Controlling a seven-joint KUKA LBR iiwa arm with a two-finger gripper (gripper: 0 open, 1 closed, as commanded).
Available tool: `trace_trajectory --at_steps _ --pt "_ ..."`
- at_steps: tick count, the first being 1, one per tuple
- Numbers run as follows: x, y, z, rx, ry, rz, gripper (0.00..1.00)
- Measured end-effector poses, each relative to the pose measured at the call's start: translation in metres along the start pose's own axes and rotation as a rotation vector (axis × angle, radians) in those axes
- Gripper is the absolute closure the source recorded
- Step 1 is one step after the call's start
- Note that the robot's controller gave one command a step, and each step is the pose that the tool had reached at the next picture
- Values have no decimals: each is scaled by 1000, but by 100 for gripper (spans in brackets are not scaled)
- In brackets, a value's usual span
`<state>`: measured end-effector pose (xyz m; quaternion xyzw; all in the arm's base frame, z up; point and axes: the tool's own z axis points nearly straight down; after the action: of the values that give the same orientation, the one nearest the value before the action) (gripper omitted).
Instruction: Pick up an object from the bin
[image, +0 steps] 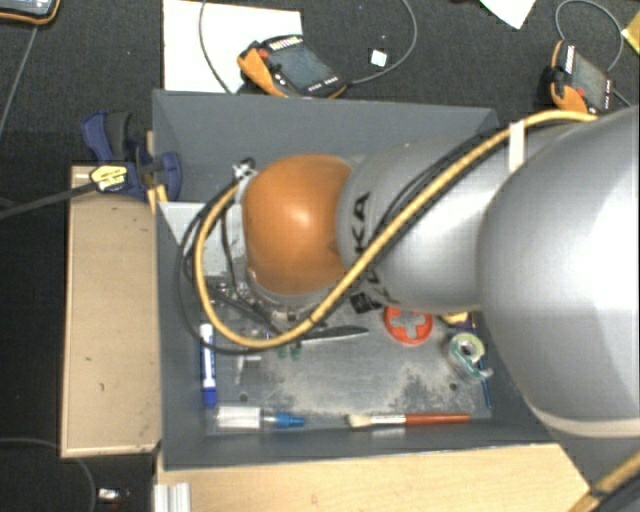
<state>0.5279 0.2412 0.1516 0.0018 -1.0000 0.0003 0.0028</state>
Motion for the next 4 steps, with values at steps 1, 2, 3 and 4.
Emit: trace_trajectory --at_steps 1,2,3,4 --pt "-2 -1 -5 -2 -8 7 0" --pt "-48 -37 84 1 -3 -191 0" --pt "-50 -67 40 -4 -13 -41 0" --pt "-42 -99 51 -2 -1 -83 0"
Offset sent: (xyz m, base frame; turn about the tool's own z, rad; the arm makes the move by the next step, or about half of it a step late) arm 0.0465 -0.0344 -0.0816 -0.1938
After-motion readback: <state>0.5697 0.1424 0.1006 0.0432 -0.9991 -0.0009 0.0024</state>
